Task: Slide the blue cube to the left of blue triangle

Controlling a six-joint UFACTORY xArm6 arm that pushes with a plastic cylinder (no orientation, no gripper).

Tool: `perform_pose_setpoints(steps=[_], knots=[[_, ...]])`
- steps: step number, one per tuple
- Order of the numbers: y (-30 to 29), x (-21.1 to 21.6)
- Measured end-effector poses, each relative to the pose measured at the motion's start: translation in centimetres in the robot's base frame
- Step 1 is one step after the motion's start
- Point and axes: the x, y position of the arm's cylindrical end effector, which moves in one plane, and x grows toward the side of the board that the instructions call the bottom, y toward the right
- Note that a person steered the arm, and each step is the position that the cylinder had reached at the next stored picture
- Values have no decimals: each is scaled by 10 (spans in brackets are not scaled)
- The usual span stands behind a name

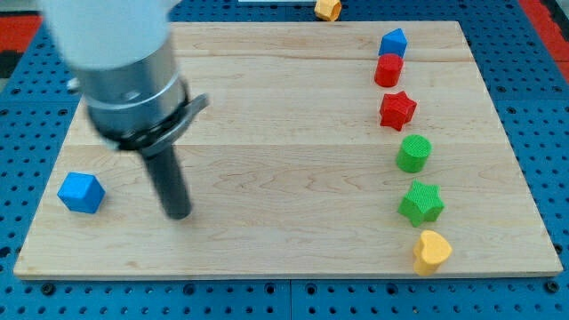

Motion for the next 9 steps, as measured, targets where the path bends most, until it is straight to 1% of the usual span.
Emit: perform_pose_setpoints(steps=[1, 2, 3, 4, 5, 6, 7, 9], knots=[[-51, 24], [-115, 24], [-140, 3], [-135, -27], [-104, -28], [-101, -29], [-85, -36], [-43, -82]])
